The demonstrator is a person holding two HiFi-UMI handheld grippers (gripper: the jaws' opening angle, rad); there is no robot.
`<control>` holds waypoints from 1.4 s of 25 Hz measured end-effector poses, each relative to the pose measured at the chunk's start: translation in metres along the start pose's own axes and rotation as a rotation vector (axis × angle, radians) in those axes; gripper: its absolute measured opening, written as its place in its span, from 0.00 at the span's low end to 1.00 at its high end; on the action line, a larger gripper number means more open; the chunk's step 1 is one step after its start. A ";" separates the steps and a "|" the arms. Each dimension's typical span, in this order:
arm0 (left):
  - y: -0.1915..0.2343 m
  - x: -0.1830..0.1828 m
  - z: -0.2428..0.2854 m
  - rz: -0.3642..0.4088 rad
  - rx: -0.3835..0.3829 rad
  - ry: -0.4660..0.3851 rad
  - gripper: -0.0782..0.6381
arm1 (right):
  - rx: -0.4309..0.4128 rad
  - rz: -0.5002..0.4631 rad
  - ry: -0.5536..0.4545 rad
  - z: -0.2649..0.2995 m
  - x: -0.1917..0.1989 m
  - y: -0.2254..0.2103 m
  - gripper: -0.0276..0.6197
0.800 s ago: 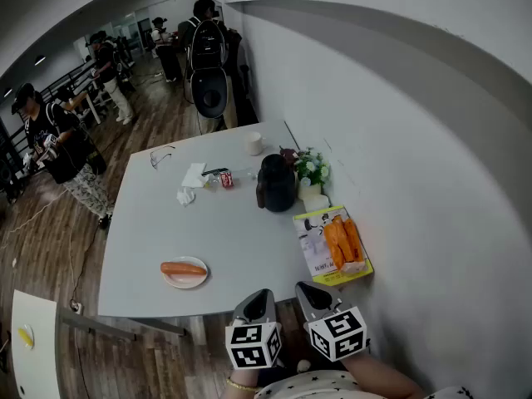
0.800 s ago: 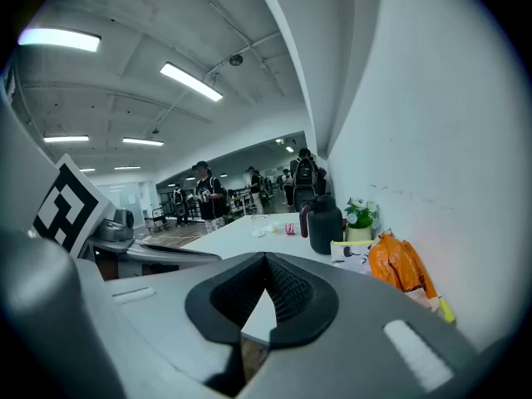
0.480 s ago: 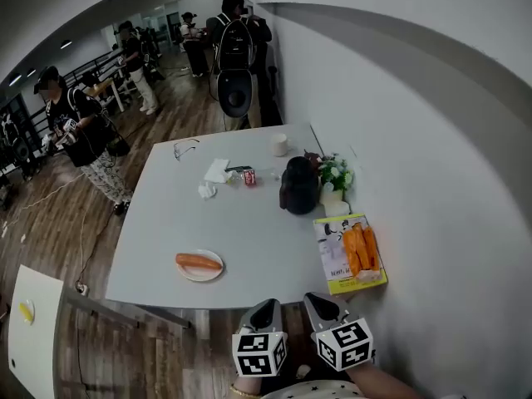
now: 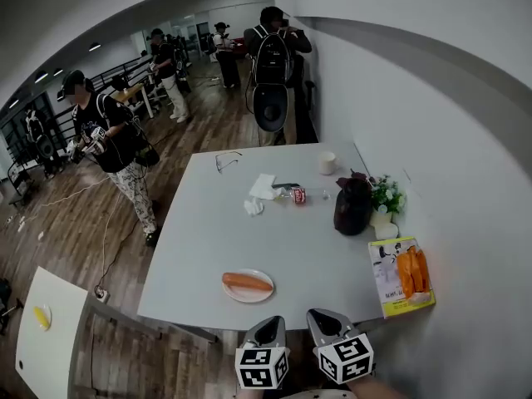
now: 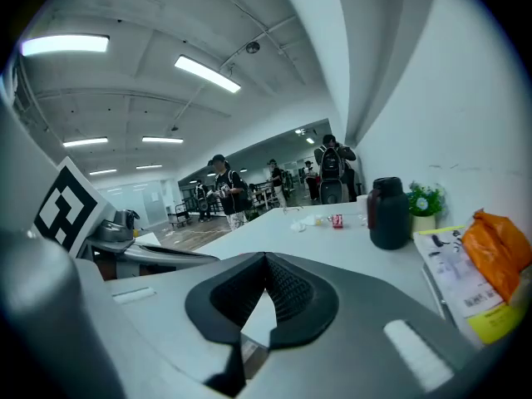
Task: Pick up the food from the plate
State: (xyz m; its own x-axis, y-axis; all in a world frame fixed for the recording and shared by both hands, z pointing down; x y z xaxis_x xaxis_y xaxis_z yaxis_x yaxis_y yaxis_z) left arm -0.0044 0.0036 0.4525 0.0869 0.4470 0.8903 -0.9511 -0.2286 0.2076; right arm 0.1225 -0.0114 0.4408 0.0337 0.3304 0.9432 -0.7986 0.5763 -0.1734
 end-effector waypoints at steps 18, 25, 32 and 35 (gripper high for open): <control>0.214 -0.012 0.016 -0.042 -0.036 0.044 0.12 | -0.095 -0.129 0.181 0.180 0.002 0.107 0.04; 0.230 -0.005 0.031 -0.018 0.003 0.082 0.12 | -0.133 -0.246 0.352 0.211 0.021 0.100 0.04; 0.243 -0.006 0.054 -0.011 -0.004 0.110 0.12 | -0.250 -0.550 0.587 0.264 0.046 0.075 0.32; 0.248 -0.009 0.060 -0.026 -0.015 0.108 0.12 | -0.317 -0.649 0.685 0.287 0.056 0.068 0.41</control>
State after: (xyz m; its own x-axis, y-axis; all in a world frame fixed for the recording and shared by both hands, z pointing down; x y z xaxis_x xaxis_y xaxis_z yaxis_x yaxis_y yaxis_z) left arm -0.2234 -0.1089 0.5208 0.0795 0.5435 0.8357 -0.9533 -0.2035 0.2230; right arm -0.1025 -0.1678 0.5634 0.8267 0.1832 0.5320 -0.3085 0.9383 0.1563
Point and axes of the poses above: the fingertips, and each gripper's own axes: z forward along the fingers, y to its left, x out of its underside, the point moved 6 cm from there along -z, backward along the fingers, and after that the axes turned 3 degrees about -y, right-handed, at the moved point
